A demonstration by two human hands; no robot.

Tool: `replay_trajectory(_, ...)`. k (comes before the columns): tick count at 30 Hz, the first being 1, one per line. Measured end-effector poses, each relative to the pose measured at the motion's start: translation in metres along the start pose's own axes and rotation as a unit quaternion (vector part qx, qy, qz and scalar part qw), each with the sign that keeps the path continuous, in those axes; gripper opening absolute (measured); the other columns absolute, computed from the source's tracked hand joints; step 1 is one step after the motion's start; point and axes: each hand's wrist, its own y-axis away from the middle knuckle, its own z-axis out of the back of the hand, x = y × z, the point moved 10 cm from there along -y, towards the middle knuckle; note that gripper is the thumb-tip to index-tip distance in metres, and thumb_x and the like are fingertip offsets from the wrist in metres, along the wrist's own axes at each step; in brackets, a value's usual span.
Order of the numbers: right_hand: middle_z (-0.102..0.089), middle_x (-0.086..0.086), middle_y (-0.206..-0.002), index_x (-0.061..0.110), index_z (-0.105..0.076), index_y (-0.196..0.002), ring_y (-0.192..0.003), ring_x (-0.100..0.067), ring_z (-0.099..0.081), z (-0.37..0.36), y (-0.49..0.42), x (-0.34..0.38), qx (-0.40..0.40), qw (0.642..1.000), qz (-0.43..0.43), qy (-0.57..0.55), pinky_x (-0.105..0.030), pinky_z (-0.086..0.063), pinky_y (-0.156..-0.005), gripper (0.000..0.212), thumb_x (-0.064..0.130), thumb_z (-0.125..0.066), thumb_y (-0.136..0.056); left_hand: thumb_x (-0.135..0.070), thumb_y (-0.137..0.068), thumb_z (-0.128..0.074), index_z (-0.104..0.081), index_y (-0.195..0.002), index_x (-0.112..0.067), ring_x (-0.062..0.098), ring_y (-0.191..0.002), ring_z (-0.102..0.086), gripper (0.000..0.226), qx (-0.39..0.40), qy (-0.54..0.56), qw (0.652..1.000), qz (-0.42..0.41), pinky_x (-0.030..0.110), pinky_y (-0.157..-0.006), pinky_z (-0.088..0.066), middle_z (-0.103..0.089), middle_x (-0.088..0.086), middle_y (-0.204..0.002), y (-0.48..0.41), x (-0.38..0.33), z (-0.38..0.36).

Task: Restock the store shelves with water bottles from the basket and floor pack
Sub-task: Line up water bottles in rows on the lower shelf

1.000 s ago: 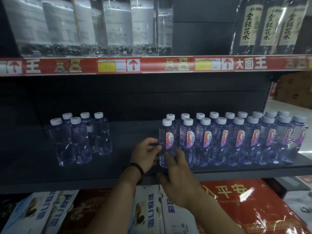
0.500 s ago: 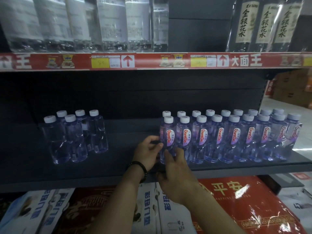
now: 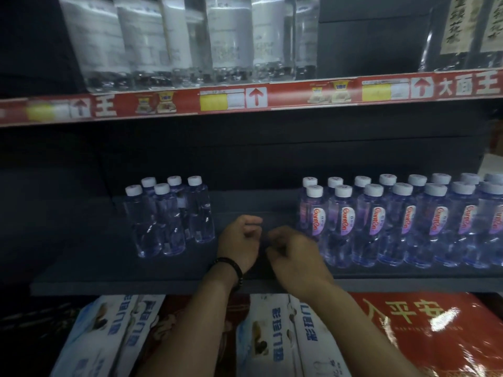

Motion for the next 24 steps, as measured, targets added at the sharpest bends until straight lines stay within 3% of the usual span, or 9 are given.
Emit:
replay_trajectory(3, -0.071, 0.004, -0.115, 0.022, -0.066, -0.126, -0.105, -0.013, -0.067, -0.027, -0.023, 0.012, 0.003, 0.997, -0.014, -0.082, -0.011, -0.046, -0.078, 0.025, 0.018, -0.063, -0.101, 0.001, -0.096, -0.052, -0.068, -0.108, -0.027, 0.02, -0.098, -0.072, 0.034, -0.086, -0.019, 0.996, -0.008, 0.047, -0.091, -0.061, -0.074, -0.002, -0.105, -0.006, 0.007, 0.052)
replay_trajectory(7, -0.071, 0.002, -0.115, 0.022, -0.061, -0.127, -0.1, -0.014, -0.069, -0.071, -0.051, 0.018, 0.008, 0.986, -0.038, -0.162, -0.021, -0.05, -0.078, 0.026, 0.015, -0.058, -0.102, 0.008, -0.093, -0.054, -0.065, -0.114, -0.024, 0.018, -0.11, -0.066, 0.04, -0.165, 0.013, 0.986, 0.011, 0.038, -0.098, -0.057, -0.07, 0.001, -0.119, -0.01, 0.028, 0.101)
replay_trajectory(11, -0.071, 0.006, -0.12, 0.021, -0.061, -0.131, -0.112, -0.013, -0.069, -0.115, -0.071, 0.023, 0.036, 0.98, -0.028, -0.193, -0.036, -0.057, -0.099, 0.036, 0.004, -0.054, -0.099, 0.006, -0.1, -0.046, -0.061, -0.13, -0.023, 0.016, -0.12, -0.062, 0.044, -0.145, 0.027, 0.989, 0.019, 0.03, -0.101, -0.052, -0.066, -0.001, -0.131, -0.021, 0.051, 0.113)
replay_trajectory(13, -0.071, 0.007, -0.126, 0.024, -0.06, -0.135, -0.117, -0.01, -0.067, -0.124, -0.079, 0.03, 0.03, 0.978, -0.015, -0.208, -0.04, -0.055, -0.106, 0.043, 0.009, -0.057, -0.095, 0.004, -0.102, -0.045, -0.059, -0.138, -0.025, 0.015, -0.121, -0.063, 0.049, -0.135, 0.039, 0.989, 0.037, 0.031, -0.101, -0.053, -0.066, -0.002, -0.135, -0.027, 0.064, 0.115)
replay_trajectory(17, -0.068, 0.008, -0.127, 0.045, -0.057, -0.123, -0.116, -0.009, -0.067, -0.136, -0.091, 0.046, 0.032, 0.972, 0.004, -0.233, -0.039, -0.057, -0.103, 0.042, 0.012, -0.061, -0.097, 0.002, -0.103, -0.046, -0.055, -0.147, -0.026, 0.011, -0.126, -0.062, 0.053, -0.098, 0.104, 0.988, 0.065, 0.031, -0.113, -0.048, -0.066, -0.008, -0.138, -0.03, 0.075, 0.106)
replay_trajectory(19, -0.069, 0.004, -0.128, 0.041, -0.058, -0.126, -0.117, -0.012, -0.068, -0.141, -0.097, 0.05, 0.023, 0.967, 0.018, -0.254, -0.041, -0.058, -0.102, 0.041, 0.014, -0.058, -0.095, -0.005, -0.106, -0.048, -0.05, -0.153, -0.025, 0.01, -0.131, -0.058, 0.051, -0.093, 0.158, 0.98, 0.075, 0.035, -0.119, -0.043, -0.061, -0.008, -0.145, -0.031, 0.075, 0.101)
replay_trajectory(22, -0.072, 0.004, -0.125, 0.026, -0.059, -0.134, -0.117, -0.009, -0.07, -0.151, -0.098, 0.055, 0.048, 0.959, 0.021, -0.279, -0.026, -0.057, -0.099, 0.042, 0.002, -0.051, -0.101, -0.013, -0.11, -0.047, -0.038, -0.161, -0.026, 0.009, -0.142, -0.046, 0.053, -0.084, 0.193, 0.974, 0.08, 0.036, -0.126, -0.033, -0.047, -0.011, -0.156, -0.029, 0.074, 0.094)
replay_trajectory(24, -0.077, 0.018, -0.111, 0.029, -0.063, -0.124, -0.111, -0.001, -0.071, -0.158, -0.103, 0.047, 0.069, 0.952, -0.004, -0.299, -0.014, -0.055, -0.089, 0.042, -0.005, -0.047, -0.104, -0.015, -0.11, -0.047, -0.039, -0.16, -0.026, 0.01, -0.144, -0.044, 0.052, -0.086, 0.203, 0.972, 0.087, 0.037, -0.126, -0.031, -0.045, -0.01, -0.158, -0.031, 0.077, 0.093)
